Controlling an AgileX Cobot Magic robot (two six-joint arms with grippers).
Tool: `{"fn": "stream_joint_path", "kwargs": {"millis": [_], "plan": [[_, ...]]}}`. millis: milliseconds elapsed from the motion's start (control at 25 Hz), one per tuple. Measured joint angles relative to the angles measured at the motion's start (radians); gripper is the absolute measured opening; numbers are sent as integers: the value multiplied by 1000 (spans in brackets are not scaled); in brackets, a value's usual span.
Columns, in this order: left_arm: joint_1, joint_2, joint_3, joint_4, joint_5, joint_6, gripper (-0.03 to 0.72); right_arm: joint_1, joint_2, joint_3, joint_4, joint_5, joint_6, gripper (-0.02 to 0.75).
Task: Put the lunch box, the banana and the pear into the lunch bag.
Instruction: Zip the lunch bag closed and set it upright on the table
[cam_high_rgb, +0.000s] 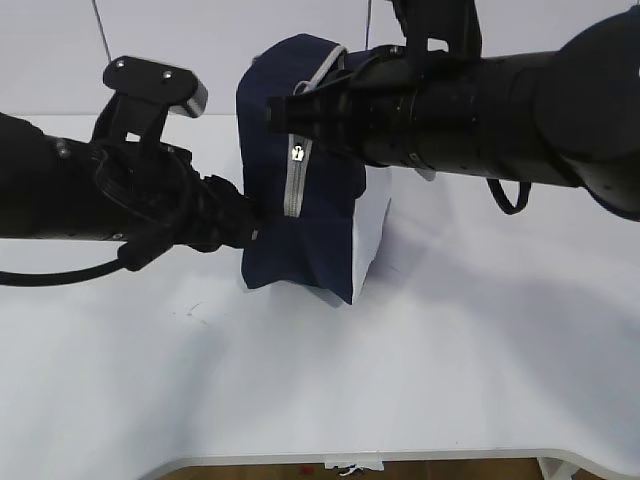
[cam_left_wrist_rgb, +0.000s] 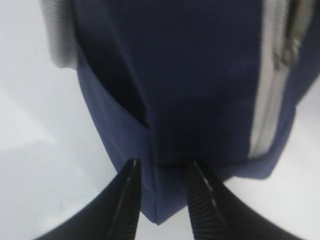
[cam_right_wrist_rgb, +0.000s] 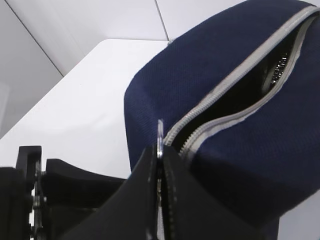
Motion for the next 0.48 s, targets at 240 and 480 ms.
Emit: {"fn": "stream_joint_path", "kwargs": {"millis": [240, 480], "plan": [[0, 0, 0, -150, -2, 0, 298, 0, 0, 0, 2, 0, 0, 1], [0, 0, 0, -158, 16, 0, 465, 0, 0, 0, 9, 0, 0, 1]]}}
